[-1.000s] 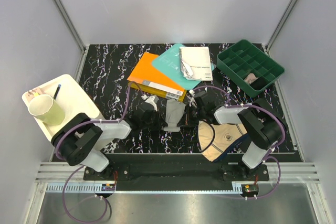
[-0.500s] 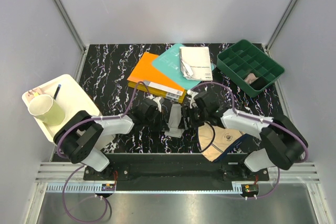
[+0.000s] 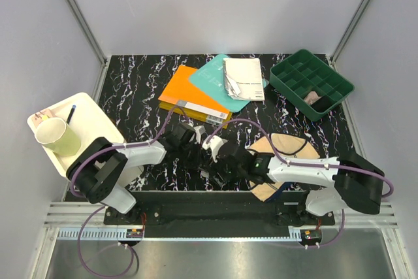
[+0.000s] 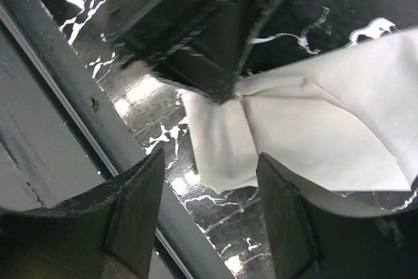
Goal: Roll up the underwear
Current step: Roll the underwear to the corner of the board.
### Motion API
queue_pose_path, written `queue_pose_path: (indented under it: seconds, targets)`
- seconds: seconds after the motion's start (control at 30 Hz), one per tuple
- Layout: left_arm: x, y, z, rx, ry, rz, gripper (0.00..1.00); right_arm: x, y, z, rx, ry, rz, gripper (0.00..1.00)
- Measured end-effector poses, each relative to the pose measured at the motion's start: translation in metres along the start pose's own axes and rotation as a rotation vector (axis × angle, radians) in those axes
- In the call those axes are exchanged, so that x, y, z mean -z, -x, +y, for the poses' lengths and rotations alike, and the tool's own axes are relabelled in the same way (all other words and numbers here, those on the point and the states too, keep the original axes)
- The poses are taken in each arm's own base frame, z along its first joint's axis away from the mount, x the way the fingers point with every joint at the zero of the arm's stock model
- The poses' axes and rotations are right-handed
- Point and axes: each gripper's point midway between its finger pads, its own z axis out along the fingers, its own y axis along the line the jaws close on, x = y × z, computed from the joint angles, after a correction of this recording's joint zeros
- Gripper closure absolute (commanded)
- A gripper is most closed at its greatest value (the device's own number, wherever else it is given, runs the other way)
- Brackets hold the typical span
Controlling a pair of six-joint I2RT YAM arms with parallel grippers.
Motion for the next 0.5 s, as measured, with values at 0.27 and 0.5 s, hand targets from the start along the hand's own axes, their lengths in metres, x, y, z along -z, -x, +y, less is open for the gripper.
queue_pose_path:
  seconds: [0.27, 0.5]
  targets:
    - [0.002, -0.005, 0.0, 0.009, -0.006, 0.027, 1.0, -0.016, -0.022, 0.015, 0.117, -0.033, 0.046, 0.43]
    - [0.002, -0.007, 0.001, 0.004, -0.009, 0.035, 1.0, -0.028, -0.036, 0.008, 0.155, -0.095, 0.079, 0.54]
